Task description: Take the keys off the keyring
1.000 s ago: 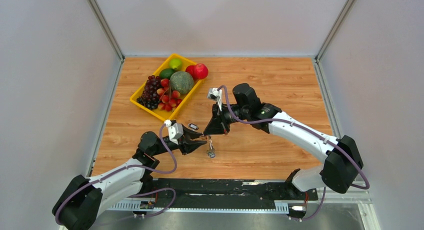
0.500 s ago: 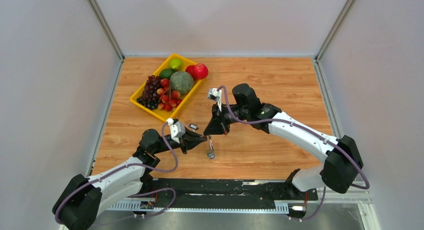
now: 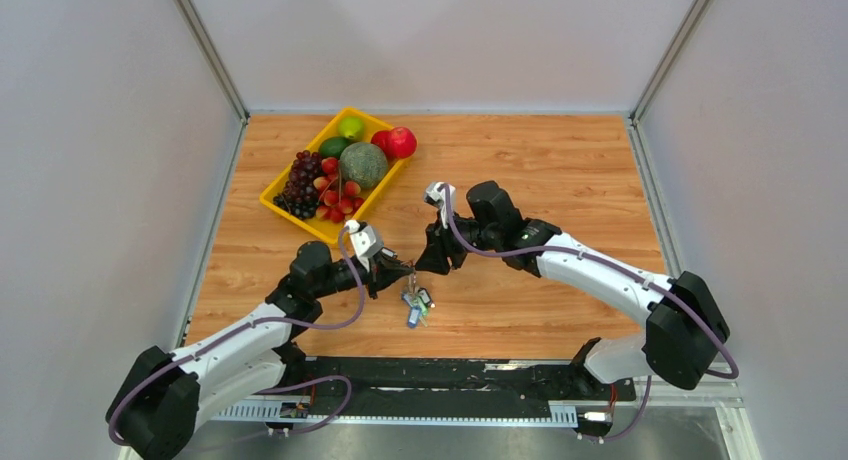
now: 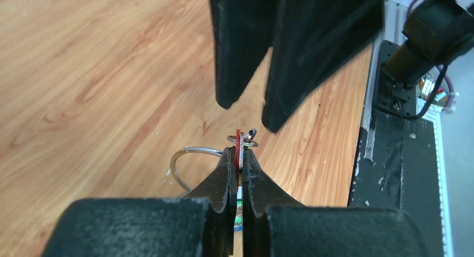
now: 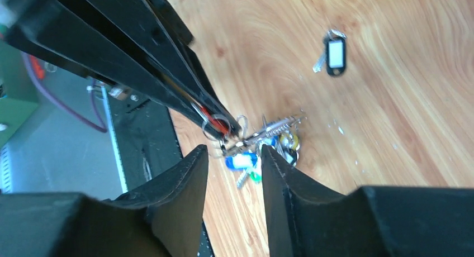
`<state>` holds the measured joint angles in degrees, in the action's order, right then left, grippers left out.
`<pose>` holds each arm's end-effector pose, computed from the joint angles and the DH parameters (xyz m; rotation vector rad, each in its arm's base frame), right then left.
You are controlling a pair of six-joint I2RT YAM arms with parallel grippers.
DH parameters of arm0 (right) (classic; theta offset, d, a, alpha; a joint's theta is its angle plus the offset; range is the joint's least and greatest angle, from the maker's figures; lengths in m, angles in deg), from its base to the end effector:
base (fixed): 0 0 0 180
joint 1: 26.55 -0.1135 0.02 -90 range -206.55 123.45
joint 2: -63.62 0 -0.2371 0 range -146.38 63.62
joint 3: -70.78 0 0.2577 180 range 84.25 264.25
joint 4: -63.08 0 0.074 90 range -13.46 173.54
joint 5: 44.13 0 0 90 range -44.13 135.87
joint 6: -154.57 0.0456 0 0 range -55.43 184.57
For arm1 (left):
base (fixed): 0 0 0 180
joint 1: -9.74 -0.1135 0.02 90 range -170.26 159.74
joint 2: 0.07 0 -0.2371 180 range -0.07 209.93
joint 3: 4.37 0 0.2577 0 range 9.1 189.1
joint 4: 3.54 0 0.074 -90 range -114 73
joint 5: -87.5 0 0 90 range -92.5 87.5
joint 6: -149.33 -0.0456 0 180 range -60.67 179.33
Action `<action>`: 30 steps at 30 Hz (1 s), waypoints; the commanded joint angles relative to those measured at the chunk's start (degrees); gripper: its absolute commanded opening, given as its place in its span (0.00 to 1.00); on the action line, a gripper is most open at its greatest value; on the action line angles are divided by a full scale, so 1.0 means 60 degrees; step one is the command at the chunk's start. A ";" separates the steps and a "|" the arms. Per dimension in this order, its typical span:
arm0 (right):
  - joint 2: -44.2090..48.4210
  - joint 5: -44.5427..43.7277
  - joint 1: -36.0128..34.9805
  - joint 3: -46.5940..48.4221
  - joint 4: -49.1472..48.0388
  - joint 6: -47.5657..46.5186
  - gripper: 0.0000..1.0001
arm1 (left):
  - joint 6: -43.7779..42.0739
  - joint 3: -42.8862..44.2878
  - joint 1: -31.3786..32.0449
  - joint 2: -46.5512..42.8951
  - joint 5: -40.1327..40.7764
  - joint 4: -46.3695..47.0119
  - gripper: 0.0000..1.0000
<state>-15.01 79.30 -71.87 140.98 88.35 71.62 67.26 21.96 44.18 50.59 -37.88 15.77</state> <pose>0.2081 0.2462 0.2460 -1.0785 2.0061 1.1370 0.1626 -0.1435 0.1810 0.8655 1.5272 -1.0589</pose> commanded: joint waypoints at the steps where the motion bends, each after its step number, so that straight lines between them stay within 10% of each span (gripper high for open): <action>1: 0.0813 -0.1226 -0.0044 -0.0795 -0.1322 0.0411 0.46 | 0.0552 0.1914 0.0033 0.0099 0.0855 -0.3026 0.00; 12: 0.3202 -0.2487 -0.0048 -0.3719 -0.4670 0.1064 0.57 | 0.0406 0.8026 0.0033 0.2433 0.2679 -1.3361 0.00; 30: 0.3560 -0.3644 -0.1658 -0.5039 -0.7991 0.0646 0.68 | 0.0338 1.1013 0.0035 0.3828 -0.0347 -1.5560 0.00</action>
<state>5.40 58.38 -80.50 112.61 51.09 76.47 68.42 84.19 44.18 74.11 -31.76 -77.32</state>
